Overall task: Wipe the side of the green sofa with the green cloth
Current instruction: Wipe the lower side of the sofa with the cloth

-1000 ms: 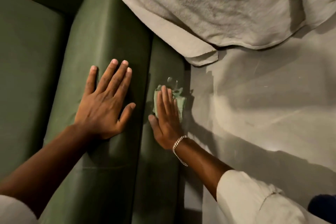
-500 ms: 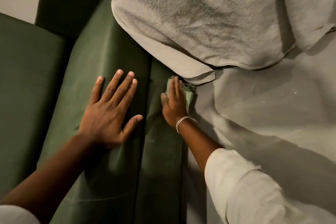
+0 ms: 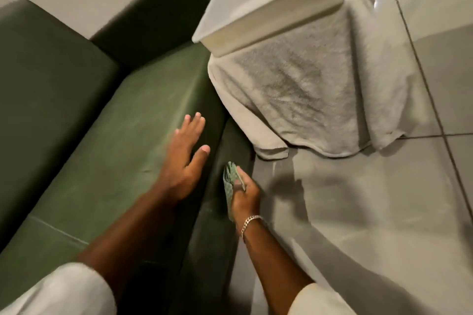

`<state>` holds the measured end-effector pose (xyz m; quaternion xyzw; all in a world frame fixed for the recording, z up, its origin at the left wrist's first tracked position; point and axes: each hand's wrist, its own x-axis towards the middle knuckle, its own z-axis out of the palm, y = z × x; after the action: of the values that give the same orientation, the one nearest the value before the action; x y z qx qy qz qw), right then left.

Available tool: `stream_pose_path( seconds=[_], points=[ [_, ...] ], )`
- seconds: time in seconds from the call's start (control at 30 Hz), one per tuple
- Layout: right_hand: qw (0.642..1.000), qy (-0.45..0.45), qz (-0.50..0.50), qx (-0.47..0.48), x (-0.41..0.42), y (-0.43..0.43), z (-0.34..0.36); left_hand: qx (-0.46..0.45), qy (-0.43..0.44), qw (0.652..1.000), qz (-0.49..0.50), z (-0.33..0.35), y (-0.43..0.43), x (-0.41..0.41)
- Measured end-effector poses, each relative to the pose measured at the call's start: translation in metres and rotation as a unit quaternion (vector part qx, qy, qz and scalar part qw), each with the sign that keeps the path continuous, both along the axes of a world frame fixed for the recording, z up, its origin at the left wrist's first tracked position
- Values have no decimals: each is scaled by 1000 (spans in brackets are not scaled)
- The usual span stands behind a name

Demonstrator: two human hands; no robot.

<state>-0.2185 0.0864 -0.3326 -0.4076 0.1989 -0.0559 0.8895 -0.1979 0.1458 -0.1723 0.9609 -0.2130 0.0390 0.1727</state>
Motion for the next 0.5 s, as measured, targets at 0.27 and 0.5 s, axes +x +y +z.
stream_pose_path(
  seconds=[0.27, 0.5],
  points=[
    [919, -188, 57, -343, 17, -44, 166, -666, 384, 604, 211, 58, -27, -2],
    [822, -138, -13, -553, 59, -110, 315, -753, 469, 412, 209, 162, -52, 64]
  ],
)
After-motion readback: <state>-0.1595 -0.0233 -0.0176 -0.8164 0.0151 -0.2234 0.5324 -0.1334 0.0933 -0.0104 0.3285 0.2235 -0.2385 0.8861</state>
